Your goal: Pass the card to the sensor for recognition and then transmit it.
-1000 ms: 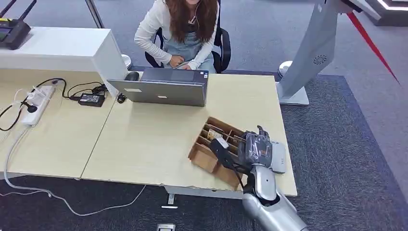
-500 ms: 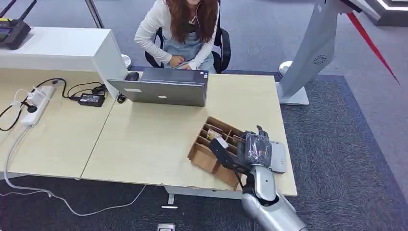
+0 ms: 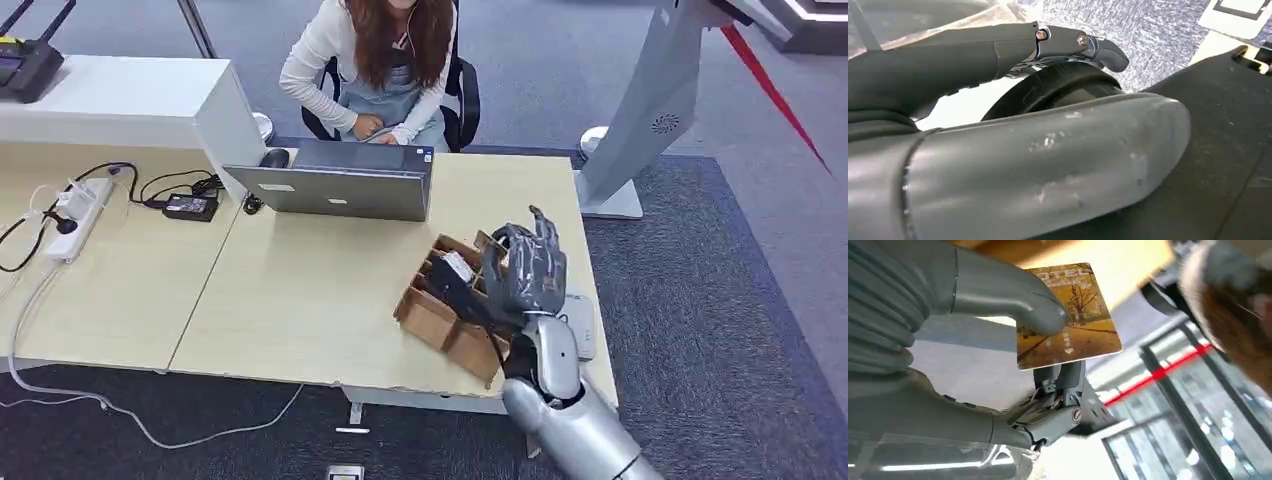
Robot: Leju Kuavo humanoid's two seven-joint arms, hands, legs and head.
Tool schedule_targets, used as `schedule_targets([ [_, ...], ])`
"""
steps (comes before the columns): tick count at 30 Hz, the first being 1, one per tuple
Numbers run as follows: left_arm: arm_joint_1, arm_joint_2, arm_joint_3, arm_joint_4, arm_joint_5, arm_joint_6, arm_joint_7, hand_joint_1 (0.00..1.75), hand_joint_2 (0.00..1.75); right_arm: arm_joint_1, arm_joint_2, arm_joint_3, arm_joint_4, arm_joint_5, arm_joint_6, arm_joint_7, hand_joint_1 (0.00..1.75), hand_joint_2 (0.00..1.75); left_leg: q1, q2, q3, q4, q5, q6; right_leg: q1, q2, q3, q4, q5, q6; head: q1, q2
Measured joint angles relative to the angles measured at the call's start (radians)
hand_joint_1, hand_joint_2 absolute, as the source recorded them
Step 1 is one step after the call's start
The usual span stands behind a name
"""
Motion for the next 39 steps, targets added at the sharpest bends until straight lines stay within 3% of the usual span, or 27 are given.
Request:
schedule_targets([
  [9, 0.001, -0.005, 0.000, 0.000, -0.005, 0.000, -0.001, 0.00, 0.00, -0.031, -0.013, -0.003, -0.049, -0.004, -0.011, -0.030, 1.61, 1.75, 0.000, 0.000, 0.000, 0.000, 0.000, 0.000, 0.000, 0.000, 0.000, 0.000, 0.000, 0.000, 0.000, 0.000],
  [11, 0.000, -0.009, 0.000, 0.000, -0.010, -0.009, -0.013, 0.00, 0.00, -0.087, -0.021, -0.002, -0.114, 0.010, 0.002, -0.039, 1.62, 1.75, 0.000, 0.000, 0.000, 0.000, 0.000, 0.000, 0.000, 0.000, 0.000, 0.000, 0.000, 0.000, 0.000, 0.000],
  [20, -0.001, -0.013, -0.003, 0.000, -0.021, -0.021, -0.022, 0.00, 0.00, -0.157, -0.011, 0.008, -0.196, 0.018, 0.022, -0.042, 1.61, 1.75, 0.000, 0.000, 0.000, 0.000, 0.000, 0.000, 0.000, 0.000, 0.000, 0.000, 0.000, 0.000, 0.000, 0.000],
  [24, -0.001, -0.013, -0.003, 0.000, -0.025, -0.024, -0.025, 0.00, 0.00, -0.170, -0.007, 0.010, -0.210, 0.017, 0.021, -0.050, 1.73, 1.75, 0.000, 0.000, 0.000, 0.000, 0.000, 0.000, 0.000, 0.000, 0.000, 0.000, 0.000, 0.000, 0.000, 0.000],
  [39, -0.004, -0.013, -0.005, 0.000, -0.048, -0.043, -0.039, 0.00, 0.00, -0.354, 0.103, 0.035, -0.108, -0.048, 0.064, -0.081, 1.75, 1.75, 0.000, -0.001, -0.001, 0.000, 0.000, 0.000, 0.000, 0.000, 0.000, 0.000, 0.000, 0.000, 0.000, 0.000],
])
